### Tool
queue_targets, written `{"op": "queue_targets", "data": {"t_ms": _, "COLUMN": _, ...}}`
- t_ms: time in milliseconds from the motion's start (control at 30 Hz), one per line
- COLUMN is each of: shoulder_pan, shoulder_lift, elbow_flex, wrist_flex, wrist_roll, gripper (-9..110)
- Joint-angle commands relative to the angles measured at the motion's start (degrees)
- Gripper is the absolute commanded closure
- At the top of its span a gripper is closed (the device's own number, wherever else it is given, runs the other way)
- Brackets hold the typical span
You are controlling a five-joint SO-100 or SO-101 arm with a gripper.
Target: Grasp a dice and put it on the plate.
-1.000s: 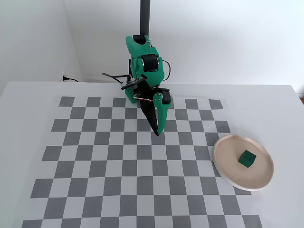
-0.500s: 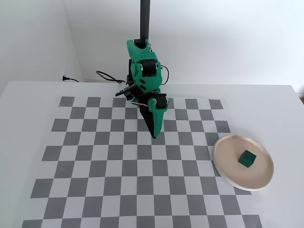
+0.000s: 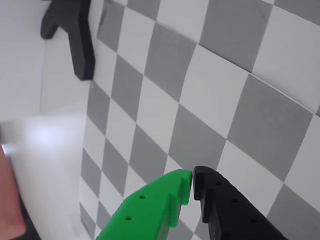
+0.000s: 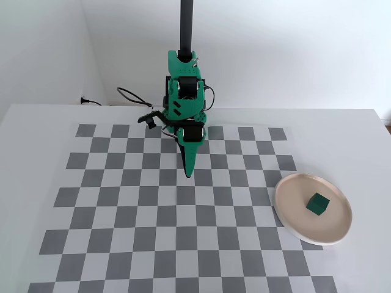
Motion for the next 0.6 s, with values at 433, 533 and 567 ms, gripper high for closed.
{"op": "queue_targets", "data": {"t_ms": 433, "shoulder_pan": 3.6, "shoulder_lift": 1.0, "elbow_flex": -0.9, "wrist_flex": 8.0, "wrist_roll": 10.3, "gripper": 106}}
{"op": "queue_targets", "data": {"t_ms": 533, "shoulder_pan": 3.2, "shoulder_lift": 1.0, "elbow_flex": -0.9, "wrist_flex": 7.9, "wrist_roll": 9.9, "gripper": 106}}
{"op": "queue_targets", "data": {"t_ms": 567, "shoulder_pan": 3.2, "shoulder_lift": 1.0, "elbow_flex": -0.9, "wrist_flex": 7.9, "wrist_roll": 9.9, "gripper": 106}}
